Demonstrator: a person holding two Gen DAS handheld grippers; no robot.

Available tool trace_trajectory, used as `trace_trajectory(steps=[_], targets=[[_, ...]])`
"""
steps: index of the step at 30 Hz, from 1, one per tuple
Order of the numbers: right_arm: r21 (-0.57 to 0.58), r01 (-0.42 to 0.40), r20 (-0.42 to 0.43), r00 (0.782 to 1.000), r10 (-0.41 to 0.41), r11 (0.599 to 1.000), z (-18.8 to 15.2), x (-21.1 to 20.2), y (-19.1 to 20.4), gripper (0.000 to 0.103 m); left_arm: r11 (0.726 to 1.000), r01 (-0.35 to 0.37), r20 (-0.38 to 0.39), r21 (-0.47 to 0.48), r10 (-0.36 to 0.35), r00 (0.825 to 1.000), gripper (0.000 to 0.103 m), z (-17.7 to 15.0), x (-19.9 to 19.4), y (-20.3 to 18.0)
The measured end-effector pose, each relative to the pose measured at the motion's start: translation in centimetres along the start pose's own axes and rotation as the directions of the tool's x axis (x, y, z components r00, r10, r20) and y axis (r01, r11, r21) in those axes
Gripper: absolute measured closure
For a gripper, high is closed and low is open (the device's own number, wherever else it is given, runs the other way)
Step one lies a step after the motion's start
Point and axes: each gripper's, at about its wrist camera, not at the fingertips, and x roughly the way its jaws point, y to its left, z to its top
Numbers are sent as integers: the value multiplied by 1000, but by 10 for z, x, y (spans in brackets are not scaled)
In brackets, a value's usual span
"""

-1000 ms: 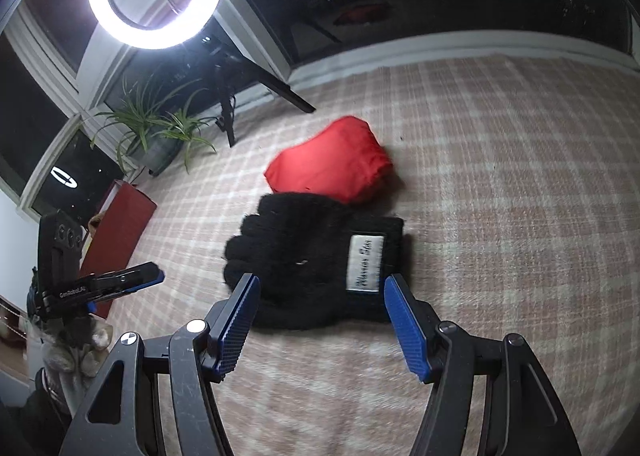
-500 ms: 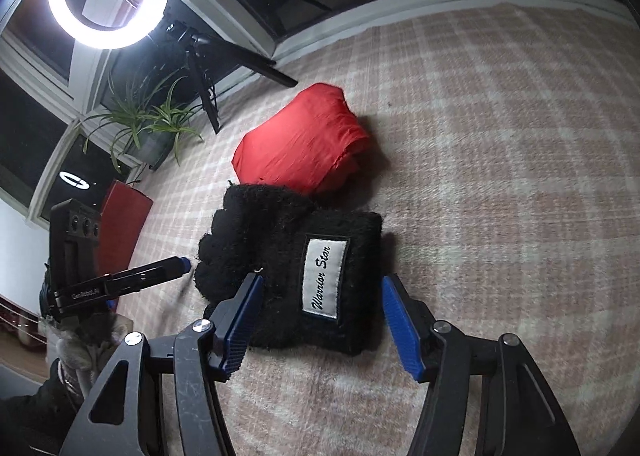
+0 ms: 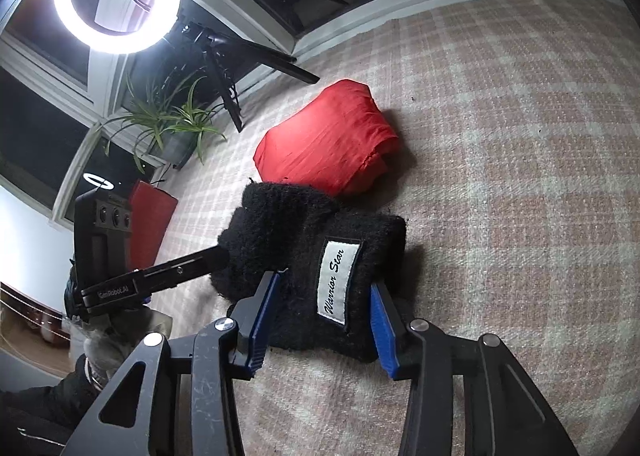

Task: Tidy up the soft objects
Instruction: 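Close the left tool on the black glove while the right tool also grips it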

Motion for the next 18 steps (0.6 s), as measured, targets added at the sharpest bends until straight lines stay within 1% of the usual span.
trace_trajectory(steps=[1, 3, 5, 7, 8, 9, 10, 11, 13, 14, 16, 18], targets=[[-1, -4, 0, 1000, 4, 1000, 0, -1, 0, 64, 1000, 1, -4, 8, -1, 1000, 29, 0, 2, -2], [0, -16, 1, 1000, 16, 1000, -1, -3, -1, 65, 999, -19, 4, 34, 18, 1000, 29, -2, 5, -9], [5, -24, 3, 1000, 24, 1000, -2, -3, -2, 65, 999, -26, 8, 28, 26, 1000, 29, 0, 7, -12], [-1, -8, -5, 1000, 8, 1000, -1, 2, -2, 66, 999, -37, 9, 25, 37, 999, 30, 3, 10, -17], [-6, 2, -9, 1000, -2, 1000, 0, 5, -1, 68, 999, -39, 8, 30, 39, 999, 32, 3, 11, -18], [-13, 9, -13, 1000, -10, 1000, 0, 9, 1, 68, 999, -36, 2, 39, 36, 999, 36, 3, 14, -21], [-19, 15, -12, 1000, -15, 1000, 0, 10, 3, 71, 998, -36, -6, 51, 36, 999, 48, 3, 15, -23], [-29, 20, -10, 1000, -20, 999, 0, 11, 5, 77, 997, -37, -17, 62, 38, 999, 60, 2, 18, -26], [-51, 27, -15, 999, -28, 998, 0, 12, 9, 84, 997, -43, -20, 63, 45, 999, 67, 0, 19, -28], [-55, 31, -16, 999, -32, 998, 0, 13, 10, 86, 998, -28, -22, 59, 29, 999, 73, -1, 19, -29], [-59, 34, -10, 999, -34, 998, 0, 11, 12, 89, 999, 1, -27, 49, 1, 1000, 77, -3, 18, -30], [-67, 38, -1, 999, -38, 997, -1, 9, 16, 91, 998, 12, -27, 63, -10, 1000, 78, -5, 15, -34]])
